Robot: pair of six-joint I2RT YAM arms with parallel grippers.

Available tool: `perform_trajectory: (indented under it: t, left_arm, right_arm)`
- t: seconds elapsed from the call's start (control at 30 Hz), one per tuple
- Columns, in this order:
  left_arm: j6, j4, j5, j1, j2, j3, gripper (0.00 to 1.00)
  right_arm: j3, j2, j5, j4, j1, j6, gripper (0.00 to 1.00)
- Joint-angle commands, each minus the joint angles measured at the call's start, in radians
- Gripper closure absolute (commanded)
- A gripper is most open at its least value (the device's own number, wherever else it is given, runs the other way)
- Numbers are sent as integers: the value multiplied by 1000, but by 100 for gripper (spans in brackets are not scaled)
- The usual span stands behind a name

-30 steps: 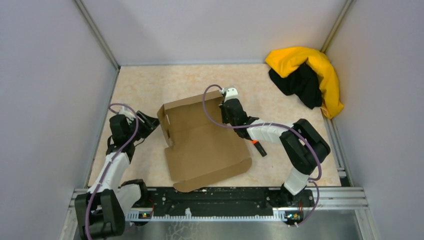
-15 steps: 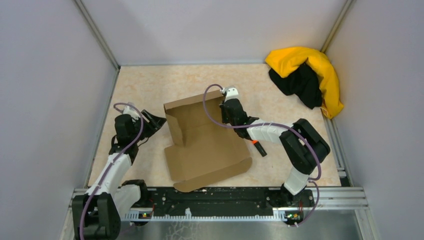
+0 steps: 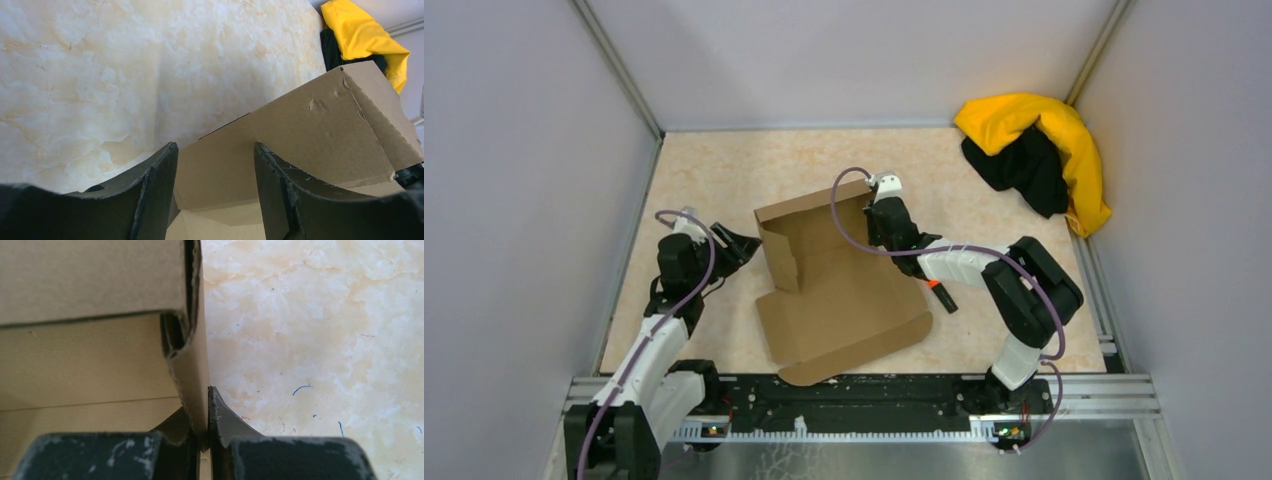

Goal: Fold the paper box

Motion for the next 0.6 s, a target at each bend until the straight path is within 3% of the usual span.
perform_trajectory:
  t: [0.0,0.57]
  left_arm:
    - [7,-4,19,-23,-31,-20,37]
    - [41,-73,-10,-32,-146,-81,37]
  right_arm:
    - [-2,28,-31,26,0,41,100]
    - [11,33,-29,7,3,50,100]
